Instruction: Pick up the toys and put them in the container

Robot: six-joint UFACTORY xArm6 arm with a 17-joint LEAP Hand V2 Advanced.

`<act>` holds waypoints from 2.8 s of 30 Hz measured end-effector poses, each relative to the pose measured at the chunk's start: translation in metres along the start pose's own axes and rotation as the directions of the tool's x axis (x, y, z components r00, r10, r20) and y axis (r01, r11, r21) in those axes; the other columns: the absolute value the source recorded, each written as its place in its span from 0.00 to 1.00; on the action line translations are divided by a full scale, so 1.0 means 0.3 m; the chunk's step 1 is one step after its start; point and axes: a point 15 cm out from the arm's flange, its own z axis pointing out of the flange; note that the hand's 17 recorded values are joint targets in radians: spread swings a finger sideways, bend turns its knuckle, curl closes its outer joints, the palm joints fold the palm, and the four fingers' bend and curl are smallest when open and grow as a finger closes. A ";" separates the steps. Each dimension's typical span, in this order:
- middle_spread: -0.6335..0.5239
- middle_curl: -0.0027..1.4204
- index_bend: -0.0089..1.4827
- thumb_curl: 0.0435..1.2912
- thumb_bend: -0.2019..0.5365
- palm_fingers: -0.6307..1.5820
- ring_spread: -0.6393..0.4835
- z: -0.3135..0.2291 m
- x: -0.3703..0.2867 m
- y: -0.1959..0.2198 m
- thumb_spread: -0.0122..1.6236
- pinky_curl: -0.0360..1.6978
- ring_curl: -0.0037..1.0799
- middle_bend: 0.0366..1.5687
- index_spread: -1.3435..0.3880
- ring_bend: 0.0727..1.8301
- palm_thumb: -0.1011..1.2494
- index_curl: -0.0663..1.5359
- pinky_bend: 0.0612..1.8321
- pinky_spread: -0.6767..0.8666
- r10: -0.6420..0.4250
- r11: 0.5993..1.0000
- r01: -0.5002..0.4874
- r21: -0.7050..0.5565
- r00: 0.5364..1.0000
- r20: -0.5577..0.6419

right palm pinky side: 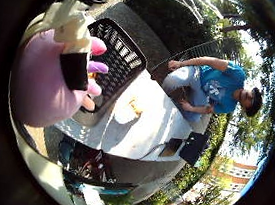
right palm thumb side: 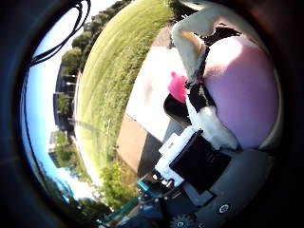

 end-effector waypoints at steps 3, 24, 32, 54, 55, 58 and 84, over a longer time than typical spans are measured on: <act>0.42 0.66 0.44 0.55 0.23 0.59 0.58 0.150 0.019 -0.008 0.71 0.49 0.68 0.74 0.15 0.76 0.69 0.72 0.79 0.57 0.019 1.000 -0.019 -0.014 1.000 -0.001; 0.62 0.25 0.10 0.42 0.23 0.25 0.84 -0.190 0.316 0.198 0.66 0.31 0.30 0.07 0.47 0.30 0.66 0.31 0.56 0.76 -0.063 0.992 0.071 -0.106 0.995 0.076; 0.60 0.23 0.12 0.40 0.23 0.28 0.84 -0.393 0.585 0.330 0.66 0.27 0.29 0.09 0.50 0.27 0.66 0.28 0.50 0.77 -0.043 0.993 0.039 -0.114 0.999 -0.026; 0.58 0.23 0.12 0.31 0.23 0.30 0.80 0.487 0.953 0.539 0.69 0.18 0.28 0.09 0.58 0.22 0.55 0.22 0.38 0.75 -0.040 0.931 0.021 -0.363 0.998 -0.043; 0.58 0.23 0.12 0.31 0.24 0.30 0.80 0.534 0.945 0.545 0.69 0.18 0.28 0.09 0.58 0.22 0.55 0.22 0.38 0.75 -0.046 0.929 0.028 -0.368 0.998 -0.039; 0.57 0.23 0.12 0.30 0.24 0.31 0.80 0.623 0.919 0.560 0.68 0.17 0.28 0.09 0.59 0.21 0.56 0.22 0.37 0.75 -0.069 0.920 0.052 -0.389 0.997 -0.031; 0.37 0.61 0.24 0.43 0.30 0.75 0.52 0.351 1.043 0.731 0.68 0.34 0.67 0.70 0.32 0.72 0.82 0.27 0.77 0.63 -0.044 0.904 0.033 -0.426 0.999 -0.016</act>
